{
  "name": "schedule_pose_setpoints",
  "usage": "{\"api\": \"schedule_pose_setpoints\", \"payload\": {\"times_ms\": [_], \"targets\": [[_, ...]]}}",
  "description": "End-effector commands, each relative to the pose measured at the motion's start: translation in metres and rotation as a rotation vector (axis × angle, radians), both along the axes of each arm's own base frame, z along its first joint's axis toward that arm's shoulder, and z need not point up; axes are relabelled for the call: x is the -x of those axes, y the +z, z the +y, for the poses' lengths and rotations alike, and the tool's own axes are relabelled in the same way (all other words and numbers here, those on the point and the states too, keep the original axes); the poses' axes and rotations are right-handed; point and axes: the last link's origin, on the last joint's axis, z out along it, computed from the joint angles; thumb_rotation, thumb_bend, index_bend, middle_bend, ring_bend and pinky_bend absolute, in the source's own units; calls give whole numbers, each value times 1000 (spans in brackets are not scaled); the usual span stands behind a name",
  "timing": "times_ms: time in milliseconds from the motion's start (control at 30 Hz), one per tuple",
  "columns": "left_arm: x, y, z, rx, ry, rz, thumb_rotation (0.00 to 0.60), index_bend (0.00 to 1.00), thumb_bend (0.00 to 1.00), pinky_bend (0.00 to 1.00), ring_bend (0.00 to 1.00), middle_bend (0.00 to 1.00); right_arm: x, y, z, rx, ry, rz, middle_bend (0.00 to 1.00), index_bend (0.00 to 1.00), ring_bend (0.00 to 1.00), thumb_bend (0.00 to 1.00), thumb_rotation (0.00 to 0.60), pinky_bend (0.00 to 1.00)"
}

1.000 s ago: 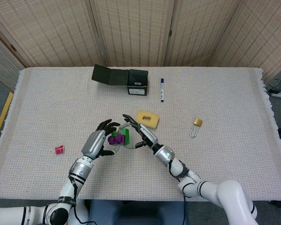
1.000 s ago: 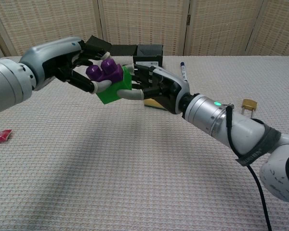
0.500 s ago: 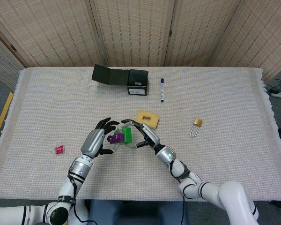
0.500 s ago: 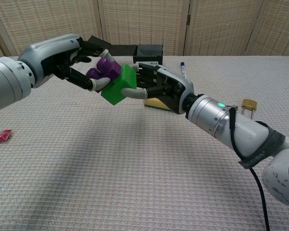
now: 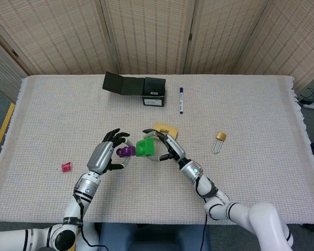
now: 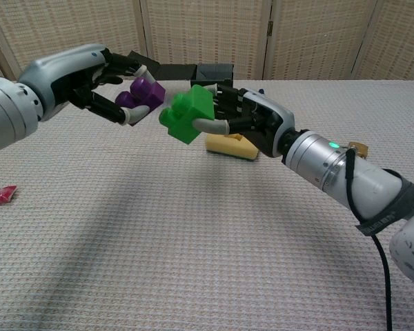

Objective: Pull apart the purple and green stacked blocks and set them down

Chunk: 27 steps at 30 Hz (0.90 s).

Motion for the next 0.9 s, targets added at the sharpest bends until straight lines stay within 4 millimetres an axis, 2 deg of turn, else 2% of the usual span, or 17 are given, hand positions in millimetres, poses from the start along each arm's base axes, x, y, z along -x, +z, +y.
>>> {"api": "schedule_pose_setpoints", "payload": {"times_ms": [33, 200, 433, 733, 900], "targets": [[3, 4, 1, -19, -3, 11, 600, 881, 928, 0, 0, 240, 5, 3, -1, 12, 3, 21, 210, 965, 153, 267, 600, 0], [20, 13, 3, -57, 15, 43, 600, 881, 928, 0, 1, 242, 17, 17, -4, 88, 50, 154, 214, 965, 152, 266, 600, 0], [60, 17, 9, -74, 94, 99, 600, 881, 927, 0, 6, 244, 51, 52, 2, 185, 155, 532, 225, 965, 152, 266, 600, 0], [89, -7, 10, -18, 97, 228, 600, 881, 922, 0, 6, 244, 71, 100, 30, 225, 218, 841, 227, 965, 151, 267, 600, 0], [98, -25, 8, 16, 97, 240, 600, 881, 921, 0, 6, 245, 87, 104, 39, 236, 209, 947, 228, 965, 151, 267, 600, 0]]}}
